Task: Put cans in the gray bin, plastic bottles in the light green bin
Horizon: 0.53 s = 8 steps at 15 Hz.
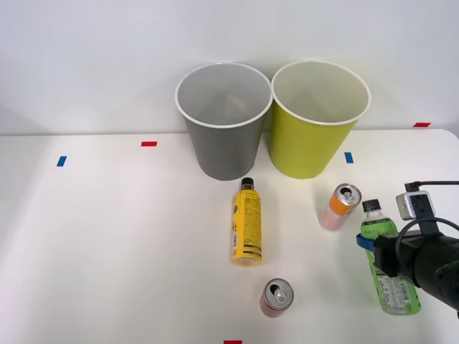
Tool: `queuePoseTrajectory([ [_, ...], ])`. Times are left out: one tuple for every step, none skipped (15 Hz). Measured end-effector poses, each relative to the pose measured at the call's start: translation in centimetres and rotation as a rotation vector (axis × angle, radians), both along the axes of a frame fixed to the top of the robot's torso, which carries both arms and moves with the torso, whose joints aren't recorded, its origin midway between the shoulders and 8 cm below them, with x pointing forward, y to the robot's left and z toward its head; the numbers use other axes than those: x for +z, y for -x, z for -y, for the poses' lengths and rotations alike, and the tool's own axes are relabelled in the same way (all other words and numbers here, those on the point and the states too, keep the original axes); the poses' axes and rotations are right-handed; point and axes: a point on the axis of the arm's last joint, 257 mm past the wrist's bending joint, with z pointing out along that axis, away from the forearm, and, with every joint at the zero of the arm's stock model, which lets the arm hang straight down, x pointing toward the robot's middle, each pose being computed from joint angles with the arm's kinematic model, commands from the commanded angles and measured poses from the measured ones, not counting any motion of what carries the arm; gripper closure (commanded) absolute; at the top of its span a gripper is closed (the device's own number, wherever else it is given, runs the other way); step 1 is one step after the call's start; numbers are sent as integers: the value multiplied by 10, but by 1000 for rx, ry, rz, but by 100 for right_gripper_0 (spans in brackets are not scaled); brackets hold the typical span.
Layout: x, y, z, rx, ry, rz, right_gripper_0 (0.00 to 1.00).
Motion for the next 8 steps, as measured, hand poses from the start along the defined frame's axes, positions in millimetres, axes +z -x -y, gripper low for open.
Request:
queuePoseTrajectory([
  [10,-2,-3,11,-35,48,100],
  [19,-1,-6,21,-75,87,100],
  [29,1,-9,32,-116,129,100],
  [39,4,-10,41,-146,172,100],
  [49,8,-11,47,-172,207,100],
  [60,12,-13,58,-200,245,100],
  [68,14,-14,64,-221,278,100],
  [78,15,-17,74,-245,315,100],
])
